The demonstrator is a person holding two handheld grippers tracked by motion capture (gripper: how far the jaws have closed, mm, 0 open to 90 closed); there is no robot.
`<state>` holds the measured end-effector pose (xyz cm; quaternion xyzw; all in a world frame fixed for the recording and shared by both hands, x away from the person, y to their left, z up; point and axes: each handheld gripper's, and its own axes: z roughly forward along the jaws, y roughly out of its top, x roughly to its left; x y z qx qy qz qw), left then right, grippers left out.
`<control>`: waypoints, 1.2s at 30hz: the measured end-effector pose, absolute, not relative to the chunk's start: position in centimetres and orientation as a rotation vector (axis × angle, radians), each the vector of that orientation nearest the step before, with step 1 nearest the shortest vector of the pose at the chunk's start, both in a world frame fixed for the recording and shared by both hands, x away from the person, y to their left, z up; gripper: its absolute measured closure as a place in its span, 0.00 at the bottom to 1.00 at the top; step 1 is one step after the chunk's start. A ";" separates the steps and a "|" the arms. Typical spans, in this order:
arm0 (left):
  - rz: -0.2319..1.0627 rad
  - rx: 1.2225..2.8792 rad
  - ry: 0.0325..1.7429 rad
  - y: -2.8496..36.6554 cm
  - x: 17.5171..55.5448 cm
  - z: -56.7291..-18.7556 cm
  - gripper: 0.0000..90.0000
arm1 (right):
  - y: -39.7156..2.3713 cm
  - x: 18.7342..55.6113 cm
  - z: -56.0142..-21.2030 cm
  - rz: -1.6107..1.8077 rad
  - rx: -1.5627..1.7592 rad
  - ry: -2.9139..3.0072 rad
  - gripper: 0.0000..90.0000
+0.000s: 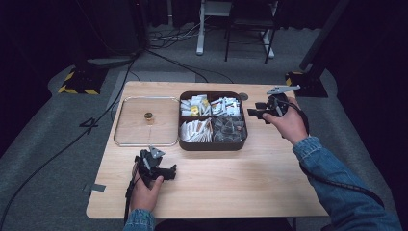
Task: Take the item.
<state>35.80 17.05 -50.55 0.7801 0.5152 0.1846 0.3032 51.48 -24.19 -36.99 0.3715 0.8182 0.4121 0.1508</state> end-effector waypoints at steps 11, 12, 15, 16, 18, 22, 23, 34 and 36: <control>0.489 2.066 1.367 17.0 35.9 -50.5 0.00 | -22.3 54.2 -36.5 1.197 1.068 2.350 0.55; 0.489 2.066 1.367 17.0 35.9 -50.5 0.00 | -22.2 54.3 -36.5 1.196 1.073 2.350 0.55; 0.489 2.066 1.367 17.0 35.9 -50.5 0.00 | -21.7 55.0 -36.6 1.200 1.079 2.347 0.56; 0.489 2.066 1.367 17.0 35.9 -50.5 0.00 | -21.6 55.3 -36.6 1.202 1.082 2.348 0.56; 0.489 2.066 1.367 17.0 35.9 -50.5 0.00 | -21.3 55.8 -36.8 1.202 1.093 2.350 0.56; 0.488 2.064 1.371 17.0 35.9 -50.5 0.00 | -20.3 56.6 -37.4 1.189 1.102 2.372 0.57; 0.493 2.068 1.369 17.1 35.9 -50.5 0.00 | -20.1 56.8 -37.5 1.185 1.092 2.376 0.57; 0.498 2.069 1.367 17.1 36.0 -50.5 0.00 | -18.0 58.3 -40.0 1.141 1.147 2.439 0.57; 0.497 2.066 1.368 17.1 36.0 -50.5 0.00 | -17.8 58.5 -40.6 1.126 1.158 2.449 0.57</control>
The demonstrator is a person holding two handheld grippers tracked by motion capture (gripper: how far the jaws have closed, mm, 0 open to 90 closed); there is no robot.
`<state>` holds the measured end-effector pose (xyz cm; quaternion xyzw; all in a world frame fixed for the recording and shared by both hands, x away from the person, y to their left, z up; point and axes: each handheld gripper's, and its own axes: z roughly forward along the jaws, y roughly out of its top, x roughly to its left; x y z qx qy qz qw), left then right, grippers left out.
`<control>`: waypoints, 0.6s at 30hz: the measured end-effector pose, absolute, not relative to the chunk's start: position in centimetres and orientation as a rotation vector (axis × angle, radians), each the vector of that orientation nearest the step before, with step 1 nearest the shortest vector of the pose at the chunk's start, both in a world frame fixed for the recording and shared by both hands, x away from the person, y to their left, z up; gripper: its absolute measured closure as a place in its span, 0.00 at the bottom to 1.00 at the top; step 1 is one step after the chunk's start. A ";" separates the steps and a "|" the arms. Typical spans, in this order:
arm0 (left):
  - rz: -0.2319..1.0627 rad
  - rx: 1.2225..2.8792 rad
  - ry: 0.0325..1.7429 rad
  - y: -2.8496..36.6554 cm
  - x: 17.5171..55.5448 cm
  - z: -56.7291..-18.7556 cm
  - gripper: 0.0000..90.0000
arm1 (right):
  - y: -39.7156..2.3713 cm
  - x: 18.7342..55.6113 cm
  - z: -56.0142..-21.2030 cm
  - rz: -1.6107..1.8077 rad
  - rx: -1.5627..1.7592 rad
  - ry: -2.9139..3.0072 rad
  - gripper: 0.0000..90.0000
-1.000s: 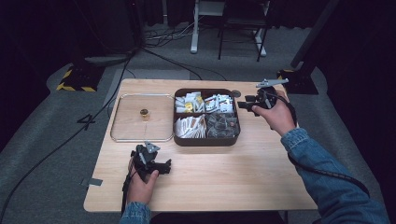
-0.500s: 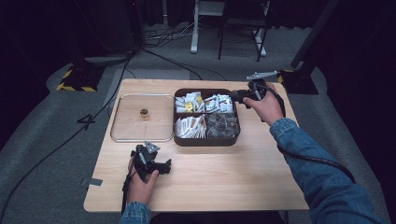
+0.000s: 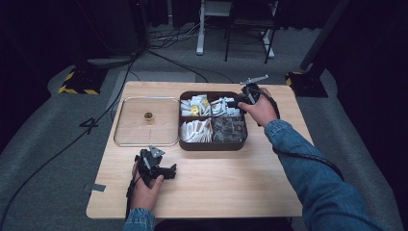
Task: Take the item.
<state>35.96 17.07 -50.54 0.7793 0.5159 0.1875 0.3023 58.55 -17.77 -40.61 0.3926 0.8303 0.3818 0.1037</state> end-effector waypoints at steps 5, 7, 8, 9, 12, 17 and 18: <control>0.497 2.066 1.369 17.1 36.0 -50.5 0.00 | -16.9 58.8 -41.6 1.110 1.165 2.475 0.58; 0.497 2.067 1.369 17.1 36.0 -50.5 0.00 | -16.5 58.9 -41.9 1.103 1.158 2.482 0.58; 0.498 2.069 1.368 17.1 36.0 -50.5 0.00 | -16.4 59.0 -42.1 1.094 1.151 2.486 0.59; 0.498 2.069 1.368 17.1 36.0 -50.5 0.00 | -16.4 59.0 -42.1 1.094 1.151 2.486 0.59; 0.497 2.066 1.369 17.1 36.0 -50.5 0.00 | -15.8 59.2 -42.9 1.070 1.150 2.498 0.60; 0.497 2.066 1.369 17.1 36.0 -50.5 0.00 | -15.2 59.4 -43.3 1.061 1.158 2.504 0.61; 0.497 2.066 1.369 17.1 36.0 -50.5 0.00 | -15.0 59.5 -43.4 1.064 1.158 2.507 0.61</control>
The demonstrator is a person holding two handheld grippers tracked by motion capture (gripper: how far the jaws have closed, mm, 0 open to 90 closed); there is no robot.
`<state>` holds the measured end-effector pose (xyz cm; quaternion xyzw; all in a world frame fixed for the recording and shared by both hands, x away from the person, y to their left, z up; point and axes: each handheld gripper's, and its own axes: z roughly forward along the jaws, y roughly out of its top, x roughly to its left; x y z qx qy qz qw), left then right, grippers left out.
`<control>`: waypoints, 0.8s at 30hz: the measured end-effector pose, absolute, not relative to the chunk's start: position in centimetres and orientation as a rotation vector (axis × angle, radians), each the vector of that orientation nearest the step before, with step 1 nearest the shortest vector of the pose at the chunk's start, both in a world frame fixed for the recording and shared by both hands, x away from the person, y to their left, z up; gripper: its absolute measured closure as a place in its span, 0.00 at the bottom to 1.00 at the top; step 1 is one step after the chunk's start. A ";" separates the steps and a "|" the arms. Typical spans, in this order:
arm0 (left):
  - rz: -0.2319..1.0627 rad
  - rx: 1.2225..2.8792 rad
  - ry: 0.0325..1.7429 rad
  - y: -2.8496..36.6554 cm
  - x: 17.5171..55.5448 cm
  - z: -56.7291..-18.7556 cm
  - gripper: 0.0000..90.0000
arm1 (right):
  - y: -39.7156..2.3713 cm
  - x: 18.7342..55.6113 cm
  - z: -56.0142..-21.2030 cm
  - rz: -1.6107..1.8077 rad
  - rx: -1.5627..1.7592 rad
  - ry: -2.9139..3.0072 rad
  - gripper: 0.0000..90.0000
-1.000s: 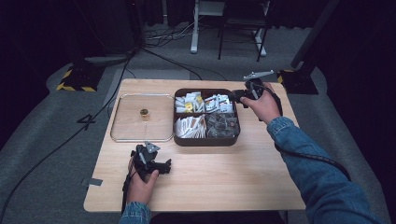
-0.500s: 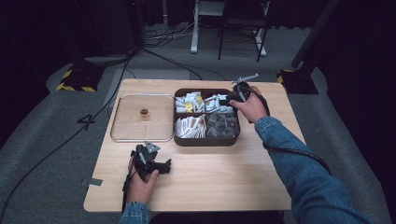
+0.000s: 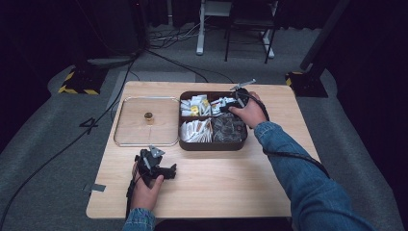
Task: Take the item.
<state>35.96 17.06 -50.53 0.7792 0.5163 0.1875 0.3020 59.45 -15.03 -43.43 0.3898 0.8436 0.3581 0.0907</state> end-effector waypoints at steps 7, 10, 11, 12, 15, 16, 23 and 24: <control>0.497 2.066 1.369 17.1 36.0 -50.5 0.00 | -14.3 59.5 -43.6 1.052 1.147 2.501 0.64; 0.497 2.066 1.369 17.1 36.0 -50.5 0.00 | -13.9 59.5 -43.3 1.076 1.142 2.494 0.65; 0.494 2.062 1.372 17.0 36.0 -50.5 0.00 | -13.6 59.6 -43.1 1.076 1.124 2.494 0.66; 0.494 2.062 1.372 17.0 36.0 -50.5 0.00 | -13.5 59.6 -43.1 1.076 1.126 2.496 0.66; 0.494 2.062 1.372 17.0 36.0 -50.5 0.00 | -13.1 59.8 -43.2 1.063 1.120 2.500 0.66; 0.494 2.062 1.372 17.0 36.0 -50.5 0.00 | -13.0 59.9 -43.3 1.052 1.112 2.501 0.66; 0.498 2.069 1.369 17.1 36.0 -50.5 0.00 | -12.3 60.5 -44.1 1.011 1.119 2.501 0.70; 0.498 2.069 1.369 17.1 36.0 -50.5 0.00 | -12.2 60.6 -44.2 1.003 1.110 2.505 0.71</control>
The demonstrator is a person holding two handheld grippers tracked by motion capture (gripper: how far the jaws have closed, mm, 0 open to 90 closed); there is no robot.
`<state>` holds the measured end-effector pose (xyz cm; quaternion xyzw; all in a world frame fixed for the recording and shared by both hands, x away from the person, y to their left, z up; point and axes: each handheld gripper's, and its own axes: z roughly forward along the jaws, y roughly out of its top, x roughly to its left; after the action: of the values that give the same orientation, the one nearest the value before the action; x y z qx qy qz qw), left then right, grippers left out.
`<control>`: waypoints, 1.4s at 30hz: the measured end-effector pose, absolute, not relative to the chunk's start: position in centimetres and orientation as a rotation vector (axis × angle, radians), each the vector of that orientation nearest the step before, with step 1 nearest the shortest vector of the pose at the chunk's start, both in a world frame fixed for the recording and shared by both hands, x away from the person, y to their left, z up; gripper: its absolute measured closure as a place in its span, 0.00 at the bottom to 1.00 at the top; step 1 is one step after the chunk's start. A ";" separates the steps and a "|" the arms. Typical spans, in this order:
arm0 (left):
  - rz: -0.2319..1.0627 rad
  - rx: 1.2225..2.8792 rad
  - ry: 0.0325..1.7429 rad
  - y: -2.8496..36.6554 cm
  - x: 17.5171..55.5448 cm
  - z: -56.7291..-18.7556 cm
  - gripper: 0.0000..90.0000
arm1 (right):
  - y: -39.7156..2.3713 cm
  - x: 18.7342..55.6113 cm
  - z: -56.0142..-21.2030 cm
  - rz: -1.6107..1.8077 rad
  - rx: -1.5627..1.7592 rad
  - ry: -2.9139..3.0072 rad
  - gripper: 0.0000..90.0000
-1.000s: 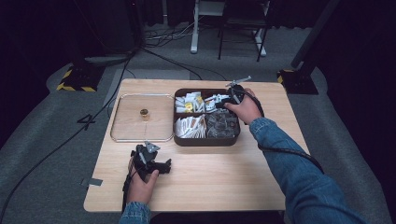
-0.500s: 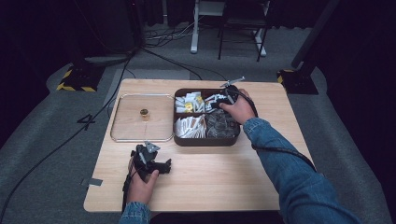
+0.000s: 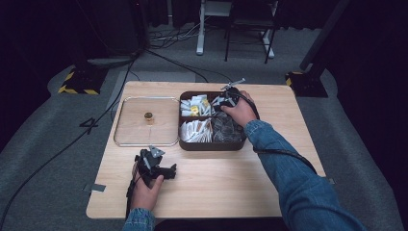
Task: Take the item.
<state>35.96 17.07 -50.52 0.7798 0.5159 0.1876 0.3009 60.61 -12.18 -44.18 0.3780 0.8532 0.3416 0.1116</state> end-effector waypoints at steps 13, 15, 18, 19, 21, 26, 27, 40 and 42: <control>0.502 2.070 1.369 17.1 36.0 -50.5 0.00 | -11.5 60.6 -44.3 0.978 1.140 2.518 1.00; 0.499 2.069 1.369 17.1 36.0 -50.5 0.00 | -11.4 60.5 -44.2 0.993 1.157 2.512 1.00; 0.498 2.068 1.370 17.1 36.0 -50.5 0.00 | -11.6 60.3 -44.0 1.019 1.174 2.497 1.00; 0.497 2.068 1.370 17.1 36.0 -50.5 0.00 | -11.7 60.3 -44.0 1.028 1.178 2.494 1.00; 0.491 2.060 1.375 17.0 36.0 -50.5 0.00 | -12.0 60.2 -43.7 1.053 1.196 2.479 1.00; 0.491 2.057 1.377 17.0 36.0 -50.6 0.00 | -13.0 59.8 -42.8 1.100 1.218 2.444 1.00; 0.493 2.059 1.375 17.0 36.0 -50.6 0.00 | -13.2 59.7 -42.5 1.112 1.223 2.434 1.00; 0.493 2.065 1.374 17.0 36.0 -50.5 0.00 | -15.4 57.6 -38.4 1.265 1.165 2.393 1.00; 0.492 2.065 1.374 17.0 36.0 -50.5 0.00 | -15.8 57.2 -38.0 1.279 1.159 2.397 1.00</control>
<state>36.00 17.03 -50.52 0.7785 0.5181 0.1857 0.3018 57.16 -15.80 -37.98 0.3906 0.8079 0.4312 0.0939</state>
